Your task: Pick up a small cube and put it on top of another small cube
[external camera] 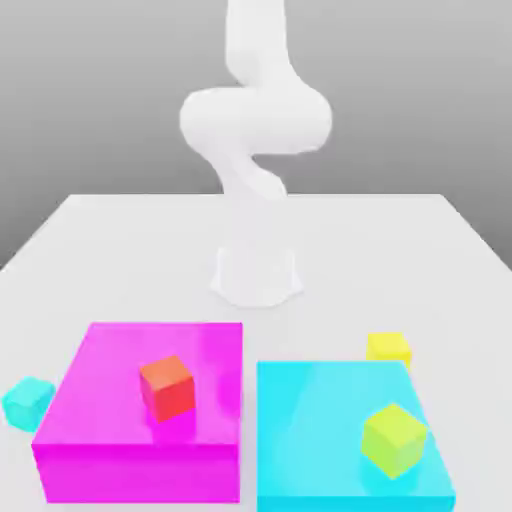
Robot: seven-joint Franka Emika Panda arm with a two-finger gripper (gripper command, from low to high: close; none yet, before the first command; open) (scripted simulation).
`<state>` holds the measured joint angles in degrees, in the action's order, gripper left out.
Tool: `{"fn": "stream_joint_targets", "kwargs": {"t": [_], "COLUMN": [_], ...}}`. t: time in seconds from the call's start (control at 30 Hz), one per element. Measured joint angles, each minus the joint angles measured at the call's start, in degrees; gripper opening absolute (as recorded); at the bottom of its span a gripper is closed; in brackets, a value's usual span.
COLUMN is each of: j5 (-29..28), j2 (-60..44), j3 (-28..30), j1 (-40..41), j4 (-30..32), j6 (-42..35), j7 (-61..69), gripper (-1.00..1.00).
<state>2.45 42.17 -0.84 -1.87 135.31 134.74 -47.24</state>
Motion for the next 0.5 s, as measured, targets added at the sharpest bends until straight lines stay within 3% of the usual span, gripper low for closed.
{"fn": "stream_joint_targets", "kwargs": {"t": [0.5], "j5": [10.9], "j2": [-22.2], "j3": [-13.1], "j1": [-11.5], "j4": [21.4], "j6": [18.0], "j7": [-11.8], "gripper": [0.0]}}
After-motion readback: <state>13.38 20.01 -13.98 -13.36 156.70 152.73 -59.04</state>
